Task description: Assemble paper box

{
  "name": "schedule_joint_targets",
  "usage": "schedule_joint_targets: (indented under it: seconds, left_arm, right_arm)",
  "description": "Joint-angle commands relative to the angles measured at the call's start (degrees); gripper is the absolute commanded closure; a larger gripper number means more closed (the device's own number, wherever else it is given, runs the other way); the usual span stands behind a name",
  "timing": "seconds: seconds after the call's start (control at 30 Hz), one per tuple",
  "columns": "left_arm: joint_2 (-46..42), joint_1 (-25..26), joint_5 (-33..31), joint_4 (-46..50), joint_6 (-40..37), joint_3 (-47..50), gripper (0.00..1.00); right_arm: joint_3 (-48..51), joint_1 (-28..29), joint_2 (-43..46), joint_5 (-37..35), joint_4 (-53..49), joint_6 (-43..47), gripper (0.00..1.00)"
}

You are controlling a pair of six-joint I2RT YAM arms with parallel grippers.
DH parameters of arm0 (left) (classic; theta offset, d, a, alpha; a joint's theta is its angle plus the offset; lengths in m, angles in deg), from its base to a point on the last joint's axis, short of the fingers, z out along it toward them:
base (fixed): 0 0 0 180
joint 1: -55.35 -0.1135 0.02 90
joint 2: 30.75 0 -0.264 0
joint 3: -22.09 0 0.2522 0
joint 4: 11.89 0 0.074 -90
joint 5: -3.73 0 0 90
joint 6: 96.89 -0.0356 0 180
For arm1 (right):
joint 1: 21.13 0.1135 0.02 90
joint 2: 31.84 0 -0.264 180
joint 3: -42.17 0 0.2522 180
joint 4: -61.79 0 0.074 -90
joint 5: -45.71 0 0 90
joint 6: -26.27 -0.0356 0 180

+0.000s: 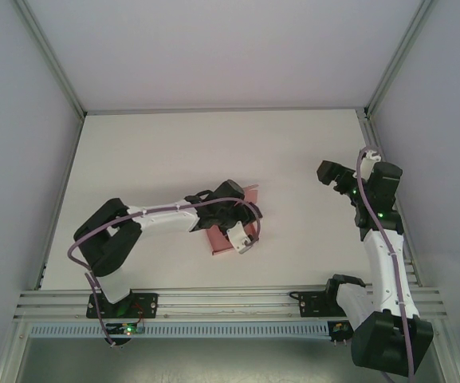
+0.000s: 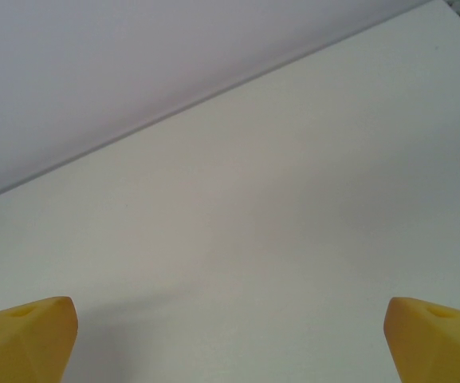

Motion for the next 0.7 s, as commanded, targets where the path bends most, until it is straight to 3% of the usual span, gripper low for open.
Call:
schedule_joint_targets:
  seconds: [0.0,0.1,0.2,0.27,0.33,0.5,0.6,0.67]
  left_arm:
    - [-3.94,1.02,2.45,3.72,6.70,-2.57,0.00]
    - [-7.40,1.04,4.00,3.99,13.16,-4.18,0.00]
    - [-10.71,1.06,3.19,2.35,26.90,-8.41,0.00]
    - [-12.08,1.08,-1.58,-0.56,39.04,-12.29,0.00]
    - [-12.73,0.91,-10.90,-1.79,55.78,-17.50,0.00]
    - [-14.92,-4.87,-36.47,8.44,101.65,-25.12,0.00]
    - [-19.43,-11.71,-39.43,18.56,121.59,-22.40,0.00]
    - [-23.27,-15.18,-37.93,21.30,126.46,-17.55,0.00]
  right_arm:
    - [0.16,0.58,-0.22,0.67,-2.53,2.39,0.02]
    - [-0.10,1.67,-0.40,1.29,-2.73,3.81,0.02]
    - [-1.29,4.60,-1.59,2.75,-2.88,7.14,0.02]
    - [-2.65,7.21,-3.27,5.33,-2.64,11.88,0.02]
    - [-4.26,10.18,-5.50,10.49,-1.98,17.08,0.02]
    - [-8.52,13.84,-14.05,21.18,2.40,23.87,0.02]
    - [-12.05,16.15,-19.52,28.07,2.27,29.47,0.02]
    - [-15.70,17.82,-23.41,30.02,-3.61,37.10,0.02]
